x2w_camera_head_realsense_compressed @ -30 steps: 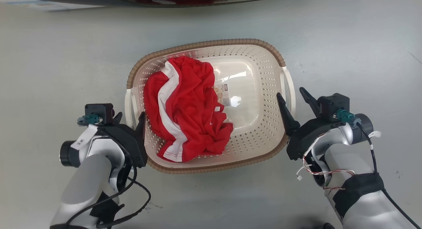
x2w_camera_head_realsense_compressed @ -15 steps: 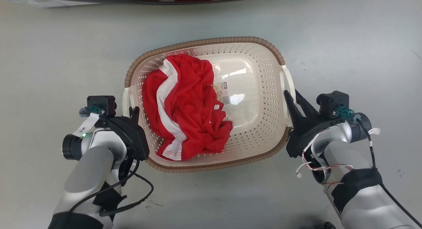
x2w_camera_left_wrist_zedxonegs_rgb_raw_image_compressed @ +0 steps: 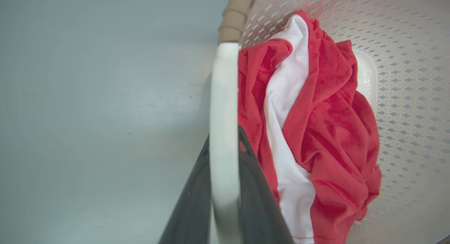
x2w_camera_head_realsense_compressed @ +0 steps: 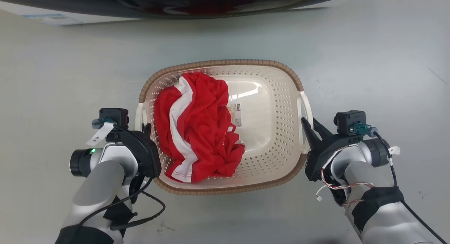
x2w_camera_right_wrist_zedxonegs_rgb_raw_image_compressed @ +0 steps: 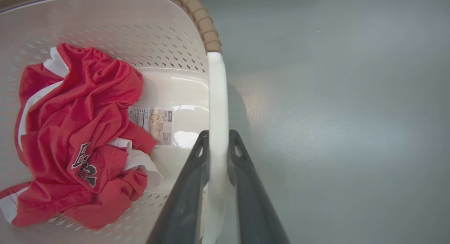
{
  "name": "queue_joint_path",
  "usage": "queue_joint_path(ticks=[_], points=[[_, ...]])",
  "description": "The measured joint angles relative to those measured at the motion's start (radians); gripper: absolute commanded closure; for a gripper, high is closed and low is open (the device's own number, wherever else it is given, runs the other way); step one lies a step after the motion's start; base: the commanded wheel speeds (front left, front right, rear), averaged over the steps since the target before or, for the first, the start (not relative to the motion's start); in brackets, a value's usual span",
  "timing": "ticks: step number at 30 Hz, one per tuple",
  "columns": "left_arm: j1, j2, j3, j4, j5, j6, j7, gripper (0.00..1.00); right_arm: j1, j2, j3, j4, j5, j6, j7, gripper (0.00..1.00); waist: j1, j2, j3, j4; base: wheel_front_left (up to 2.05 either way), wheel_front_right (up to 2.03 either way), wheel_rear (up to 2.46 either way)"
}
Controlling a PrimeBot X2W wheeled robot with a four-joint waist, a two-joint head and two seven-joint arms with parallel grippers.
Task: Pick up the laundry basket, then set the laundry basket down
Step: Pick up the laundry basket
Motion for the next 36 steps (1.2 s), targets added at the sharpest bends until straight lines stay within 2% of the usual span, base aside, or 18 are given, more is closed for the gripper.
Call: queue_joint_path(ticks=[18, 36], points=[[-0.004, -0.03, -0.003, 0.128, -0.061, -0.026, 0.146, 1.0, -0.006, 0.019, 0.009, 0.157, 0.063, 0.021, 0.147, 1.0, -0.0001, 0.0, -0.165, -0.013, 0.0, 0.0, 0.0], [0.021, -0.04, 0.005, 0.163, -0.133, -0.035, 0.33, 1.0, -0.013, 0.027, 0.02, 0.249, 0.117, 0.03, 0.296, 1.0, -0.0001, -0.0001, -0.386, -0.001, 0.0, 0.0, 0.0]])
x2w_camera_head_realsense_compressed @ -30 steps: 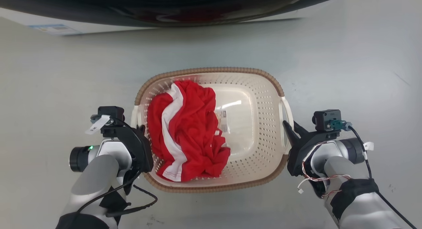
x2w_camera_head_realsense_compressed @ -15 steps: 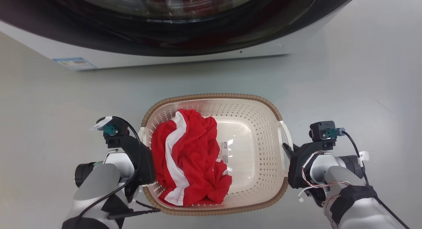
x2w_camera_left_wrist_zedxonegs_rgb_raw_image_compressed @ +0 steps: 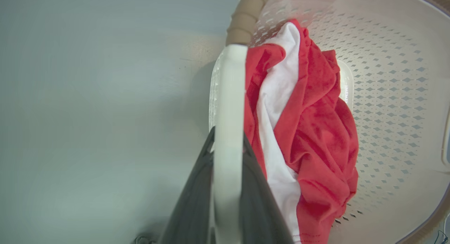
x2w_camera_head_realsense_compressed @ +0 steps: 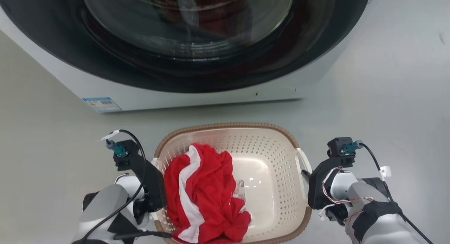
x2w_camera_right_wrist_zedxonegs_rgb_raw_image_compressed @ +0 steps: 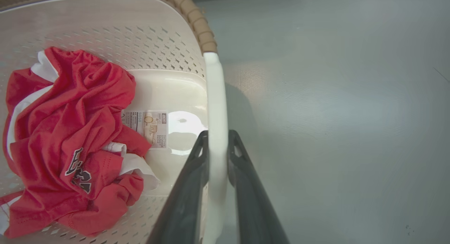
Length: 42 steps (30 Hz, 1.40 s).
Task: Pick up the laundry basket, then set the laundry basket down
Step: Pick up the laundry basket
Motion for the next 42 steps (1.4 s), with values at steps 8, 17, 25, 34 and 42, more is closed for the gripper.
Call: queue_joint_path(ticks=[8, 17, 25, 34, 42], points=[[0.007, 0.001, 0.004, 0.008, -0.022, 0.0, 0.084, 1.0, 0.0, 0.0, 0.028, 0.002, 0.03, 0.0, 0.068, 1.0, 0.0001, 0.0, -0.1, 0.009, 0.0, 0.0, 0.0], [0.023, 0.009, 0.008, 0.013, -0.057, 0.001, 0.158, 1.0, 0.009, -0.004, 0.061, -0.016, 0.088, 0.0, 0.145, 1.0, 0.0, 0.0001, -0.194, 0.02, 0.0, 0.0, 0.0], [0.031, 0.024, 0.013, 0.016, -0.074, 0.001, 0.219, 1.0, 0.029, -0.005, 0.081, -0.036, 0.153, 0.0, 0.217, 1.0, 0.0001, 0.0, -0.261, 0.027, 0.0, 0.0, 0.0], [0.042, 0.034, 0.017, 0.02, -0.084, 0.001, 0.264, 1.0, 0.033, -0.005, 0.09, -0.04, 0.217, 0.0, 0.295, 1.0, 0.0, 0.0, -0.327, 0.024, 0.0, 0.0, 0.0], [0.041, 0.044, 0.011, 0.019, -0.087, 0.001, 0.287, 1.0, 0.031, -0.005, 0.097, -0.043, 0.262, 0.0, 0.332, 1.0, 0.0002, 0.0, -0.353, 0.009, 0.0, 0.0, 0.0]])
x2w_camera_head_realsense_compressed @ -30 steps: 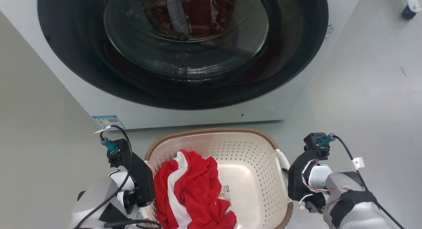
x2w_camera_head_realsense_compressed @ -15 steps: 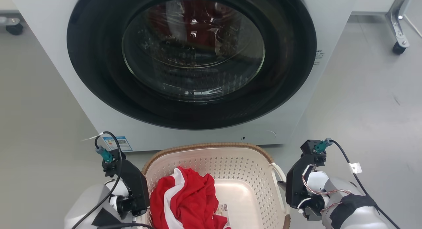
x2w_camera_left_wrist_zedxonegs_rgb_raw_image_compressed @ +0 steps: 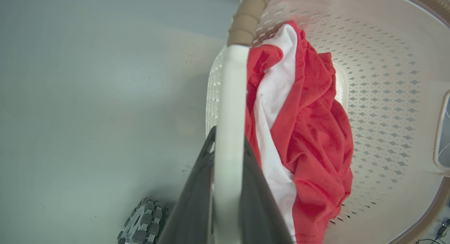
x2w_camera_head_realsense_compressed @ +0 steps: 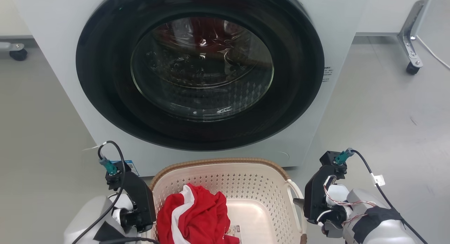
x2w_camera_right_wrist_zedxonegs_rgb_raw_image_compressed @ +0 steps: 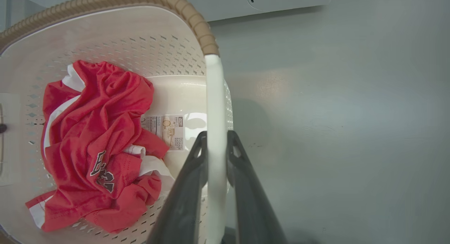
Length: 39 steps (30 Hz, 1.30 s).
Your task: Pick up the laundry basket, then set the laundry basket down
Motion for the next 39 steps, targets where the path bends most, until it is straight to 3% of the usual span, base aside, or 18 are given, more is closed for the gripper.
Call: queue_joint_path(ticks=[39], points=[[-0.007, 0.008, -0.018, -0.011, -0.032, 0.0, 0.006, 1.0, -0.056, 0.0, 0.049, 0.03, 0.04, 0.0, 0.024, 1.0, 0.0, 0.0001, -0.009, -0.015, 0.0, 0.0, 0.0]])
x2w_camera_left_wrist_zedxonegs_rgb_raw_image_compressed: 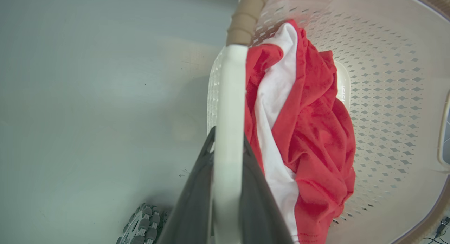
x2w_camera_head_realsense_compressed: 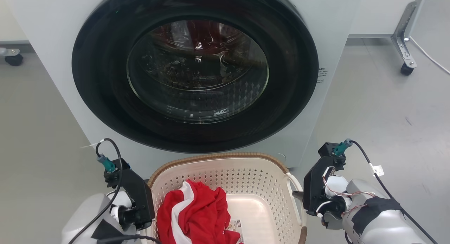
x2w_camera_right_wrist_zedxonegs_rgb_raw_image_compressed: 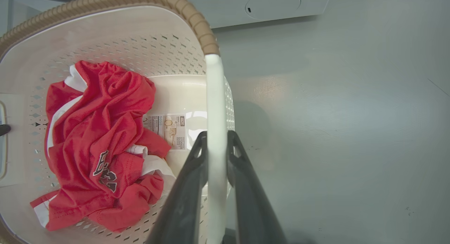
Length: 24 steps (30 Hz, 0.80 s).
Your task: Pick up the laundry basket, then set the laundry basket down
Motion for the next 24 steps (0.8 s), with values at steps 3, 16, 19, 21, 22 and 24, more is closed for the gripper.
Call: queue_joint_path(ticks=[3, 16, 19, 21, 22, 24], points=[[0.002, 0.0, -0.001, 0.0, 0.0, 0.0, 0.0, 1.0, 0.0, 0.0, 0.004, 0.001, 0.002, 0.0, -0.001, 1.0, 0.0, 0.0, 0.0, 0.001, 0.0, 0.0, 0.0], [0.003, 0.001, -0.004, 0.001, -0.006, 0.0, -0.018, 1.0, 0.0, 0.0, 0.019, 0.004, 0.027, 0.0, -0.009, 1.0, 0.0, 0.0, 0.001, 0.004, 0.0, 0.0, 0.0], [0.004, 0.0, -0.008, 0.001, -0.006, 0.0, -0.034, 1.0, 0.002, 0.0, 0.024, 0.004, 0.028, 0.0, -0.018, 1.0, 0.0, -0.0001, 0.002, 0.005, 0.0, 0.0, 0.0], [0.006, -0.001, -0.01, 0.001, -0.006, 0.0, -0.043, 1.0, 0.004, 0.0, 0.025, 0.004, 0.03, 0.0, -0.019, 1.0, 0.0, 0.0, 0.004, 0.006, 0.0, 0.0, 0.0], [0.009, -0.001, -0.011, 0.0, -0.006, 0.0, -0.047, 1.0, 0.006, -0.001, 0.026, 0.004, 0.031, 0.0, -0.019, 1.0, 0.0, 0.0, 0.006, 0.007, 0.0, 0.0, 0.0], [0.01, -0.002, -0.016, 0.0, -0.006, 0.0, -0.055, 1.0, 0.01, -0.001, 0.027, 0.006, 0.036, 0.0, -0.027, 1.0, 0.0, 0.0, 0.012, 0.008, 0.0, 0.0, 0.0]])
